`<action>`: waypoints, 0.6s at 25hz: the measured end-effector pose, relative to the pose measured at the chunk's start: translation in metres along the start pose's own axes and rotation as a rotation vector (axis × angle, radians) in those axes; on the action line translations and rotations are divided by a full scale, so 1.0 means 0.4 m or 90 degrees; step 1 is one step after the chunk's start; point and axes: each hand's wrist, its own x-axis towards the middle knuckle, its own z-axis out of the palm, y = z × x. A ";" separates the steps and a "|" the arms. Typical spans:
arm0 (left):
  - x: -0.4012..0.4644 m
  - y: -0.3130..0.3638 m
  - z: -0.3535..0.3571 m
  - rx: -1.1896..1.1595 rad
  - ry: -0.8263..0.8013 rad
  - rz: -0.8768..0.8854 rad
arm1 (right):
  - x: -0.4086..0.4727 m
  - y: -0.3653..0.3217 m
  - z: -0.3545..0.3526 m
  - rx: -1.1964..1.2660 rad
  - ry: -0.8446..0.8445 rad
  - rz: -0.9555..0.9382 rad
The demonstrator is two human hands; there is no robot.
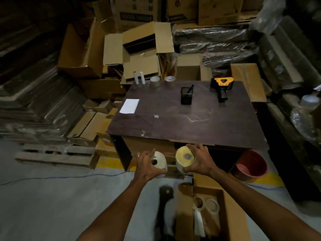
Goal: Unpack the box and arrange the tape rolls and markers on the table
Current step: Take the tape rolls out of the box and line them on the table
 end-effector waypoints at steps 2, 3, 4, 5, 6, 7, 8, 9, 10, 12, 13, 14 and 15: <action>0.108 -0.057 -0.057 0.015 0.011 0.020 | 0.098 -0.059 0.015 0.000 0.013 -0.002; 0.165 -0.088 -0.086 0.021 0.012 0.025 | 0.152 -0.088 0.026 0.009 0.017 0.007; 0.215 -0.115 -0.111 0.024 0.016 0.028 | 0.196 -0.114 0.033 0.021 0.020 0.018; 0.264 -0.138 -0.134 0.025 0.019 0.028 | 0.241 -0.138 0.041 0.029 0.023 0.025; 0.310 -0.157 -0.160 0.027 0.019 0.031 | 0.285 -0.163 0.050 0.033 0.026 0.031; 0.351 -0.171 -0.184 0.027 0.017 0.035 | 0.326 -0.184 0.060 0.033 0.028 0.034; 0.399 -0.185 -0.208 0.024 0.016 0.036 | 0.374 -0.205 0.072 0.030 0.030 0.039; 0.440 -0.195 -0.228 0.017 0.016 0.032 | 0.414 -0.225 0.082 0.030 0.028 0.042; 0.480 -0.208 -0.241 0.010 0.017 0.026 | 0.449 -0.244 0.093 0.034 0.024 0.048; 0.554 -0.227 -0.258 0.013 0.021 0.029 | 0.512 -0.276 0.112 0.033 0.031 0.053; 0.587 -0.235 -0.261 0.018 0.017 0.033 | 0.541 -0.288 0.122 0.035 0.036 0.059; 0.613 -0.244 -0.258 0.015 0.017 0.034 | 0.565 -0.297 0.132 0.037 0.039 0.063; 0.635 -0.251 -0.254 0.003 0.020 0.030 | 0.586 -0.304 0.143 0.036 0.038 0.064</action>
